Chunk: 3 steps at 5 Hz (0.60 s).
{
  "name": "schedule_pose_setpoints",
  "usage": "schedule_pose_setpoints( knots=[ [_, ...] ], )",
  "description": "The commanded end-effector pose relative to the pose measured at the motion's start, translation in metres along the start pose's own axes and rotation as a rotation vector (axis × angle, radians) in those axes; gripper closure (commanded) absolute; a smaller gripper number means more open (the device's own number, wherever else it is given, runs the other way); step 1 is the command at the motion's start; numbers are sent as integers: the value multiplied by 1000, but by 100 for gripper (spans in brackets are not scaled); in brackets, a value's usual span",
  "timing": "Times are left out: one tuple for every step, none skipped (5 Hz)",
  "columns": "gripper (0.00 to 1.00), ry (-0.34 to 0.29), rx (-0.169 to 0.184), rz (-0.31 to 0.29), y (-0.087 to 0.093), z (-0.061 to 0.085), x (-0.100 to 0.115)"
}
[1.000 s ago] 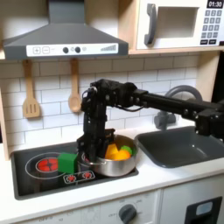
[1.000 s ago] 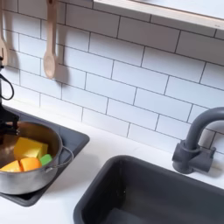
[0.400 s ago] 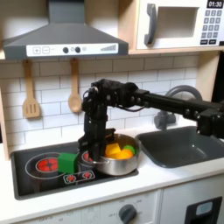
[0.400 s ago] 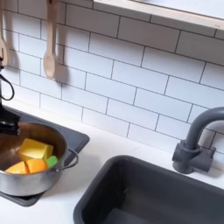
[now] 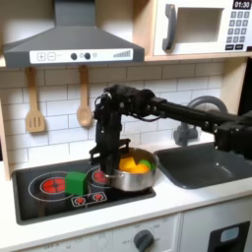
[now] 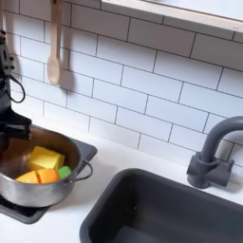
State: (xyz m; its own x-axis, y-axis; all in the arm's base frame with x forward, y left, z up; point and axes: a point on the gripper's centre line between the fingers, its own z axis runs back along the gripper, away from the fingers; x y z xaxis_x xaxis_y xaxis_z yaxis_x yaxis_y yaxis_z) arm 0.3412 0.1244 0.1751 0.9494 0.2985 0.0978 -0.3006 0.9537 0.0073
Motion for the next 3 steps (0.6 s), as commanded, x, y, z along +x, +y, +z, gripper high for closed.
schedule_pose_setpoints(
  knots=[
    [100, 3, 2, 12, -7, -1, 23],
    [100, 7, 1, 37, -5, -3, 30],
    [100, 2, 5, 41, -5, -2, 35]
  ],
)
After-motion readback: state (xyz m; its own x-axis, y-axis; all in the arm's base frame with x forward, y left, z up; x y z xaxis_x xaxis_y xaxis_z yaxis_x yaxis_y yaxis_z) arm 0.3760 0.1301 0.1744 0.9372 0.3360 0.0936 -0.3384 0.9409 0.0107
